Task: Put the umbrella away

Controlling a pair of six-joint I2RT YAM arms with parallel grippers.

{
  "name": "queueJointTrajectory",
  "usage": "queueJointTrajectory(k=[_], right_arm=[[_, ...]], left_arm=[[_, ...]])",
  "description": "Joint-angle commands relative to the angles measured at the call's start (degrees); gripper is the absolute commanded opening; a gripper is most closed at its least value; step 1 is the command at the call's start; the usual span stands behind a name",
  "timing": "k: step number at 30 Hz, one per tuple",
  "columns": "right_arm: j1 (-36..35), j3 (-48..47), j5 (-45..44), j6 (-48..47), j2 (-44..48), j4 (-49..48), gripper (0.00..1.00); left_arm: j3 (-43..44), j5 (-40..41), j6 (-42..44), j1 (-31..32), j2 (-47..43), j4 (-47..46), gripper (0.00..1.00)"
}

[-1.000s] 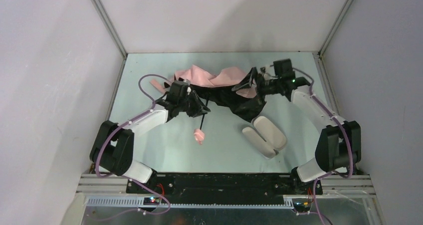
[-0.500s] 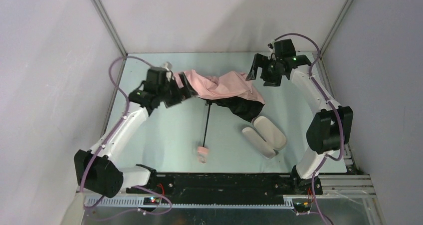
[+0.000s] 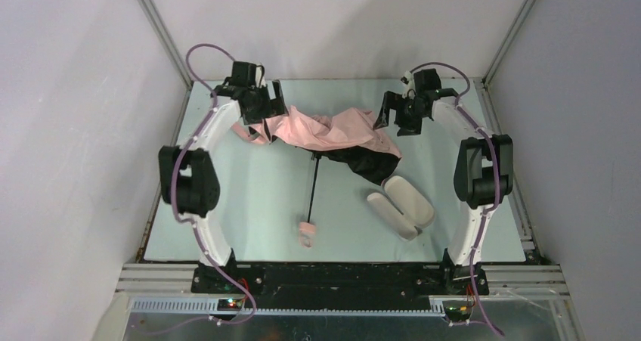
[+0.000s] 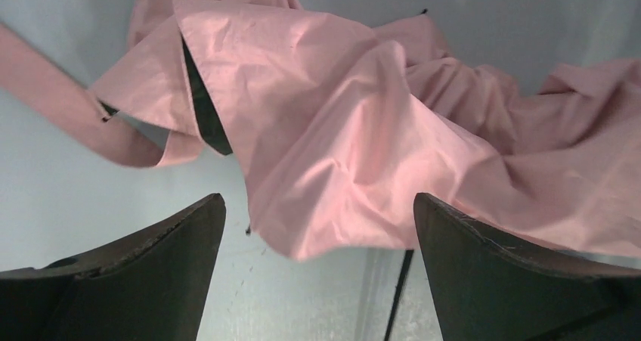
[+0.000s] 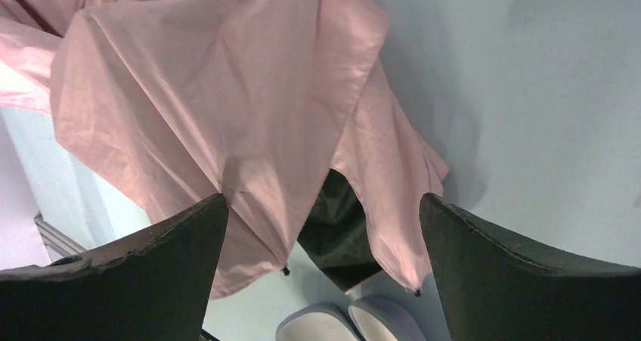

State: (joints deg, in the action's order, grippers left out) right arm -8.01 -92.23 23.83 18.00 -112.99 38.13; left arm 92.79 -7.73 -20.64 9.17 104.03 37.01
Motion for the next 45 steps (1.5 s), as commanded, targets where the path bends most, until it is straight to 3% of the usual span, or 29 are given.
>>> queueJointTrajectory(k=[1,4,7,12,17,22,28,31,34,38,40,43,45], right_arm=[[0.8,1.9,7.4,2.3,-1.6,-9.5,0.99],[2.2,7.7,15.1,10.7,-2.8,-17.3,1.00],[2.2,12.5,16.5,16.5,-2.9,-26.6,0.99],[-2.9,14.7,13.4,20.9,-4.5,-31.8,0.99],[-8.9,13.7,11.3,28.1,-10.2,-37.3,0.99],[-16.2,5.1,5.5,26.3,-14.4,-29.2,0.99],[-18.8,-0.8,2.1,25.7,-17.4,-21.9,0.99],[-20.2,-6.1,-6.9,23.5,-18.5,-13.0,0.99],[-22.0,-10.5,-15.0,23.1,-20.3,-2.8,0.98],[-25.2,-21.7,-26.4,20.2,-25.0,10.1,0.96],[-27.1,-25.8,-32.6,18.0,-27.6,15.5,0.91],[-29.7,-28.6,-37.4,16.0,-29.8,20.1,0.93],[-30.0,-29.4,-38.7,15.9,-29.5,22.2,0.85]], left_arm=[[6.0,-4.3,4.1,-0.8,6.6,-2.4,1.00],[6.9,-9.1,2.9,-1.3,11.4,-5.9,1.00],[8.6,-13.7,0.2,-1.4,15.7,-8.6,0.95],[4.5,-23.9,-8.3,-1.2,20.8,-16.3,0.78],[-6.1,-29.9,-18.4,0.3,22.3,-28.1,0.57],[-14.5,-33.2,-26.6,5.1,22.3,-37.7,0.47],[-22.3,-35.8,-37.1,11.4,20.5,-51.0,0.40],[-24.7,-37.1,-42.6,12.6,20.1,-58.8,0.36],[-26.4,-38.0,-47.0,13.7,19.6,-63.4,0.37],[-32.3,-35.6,-49.3,13.2,13.7,-67.7,0.49],[-35.0,-33.9,-47.9,12.3,9.6,-65.7,0.54],[-37.6,-32.1,-43.1,10.8,3.7,-57.7,0.60],[-38.1,-30.8,-38.7,9.8,-1.3,-50.8,0.68]])
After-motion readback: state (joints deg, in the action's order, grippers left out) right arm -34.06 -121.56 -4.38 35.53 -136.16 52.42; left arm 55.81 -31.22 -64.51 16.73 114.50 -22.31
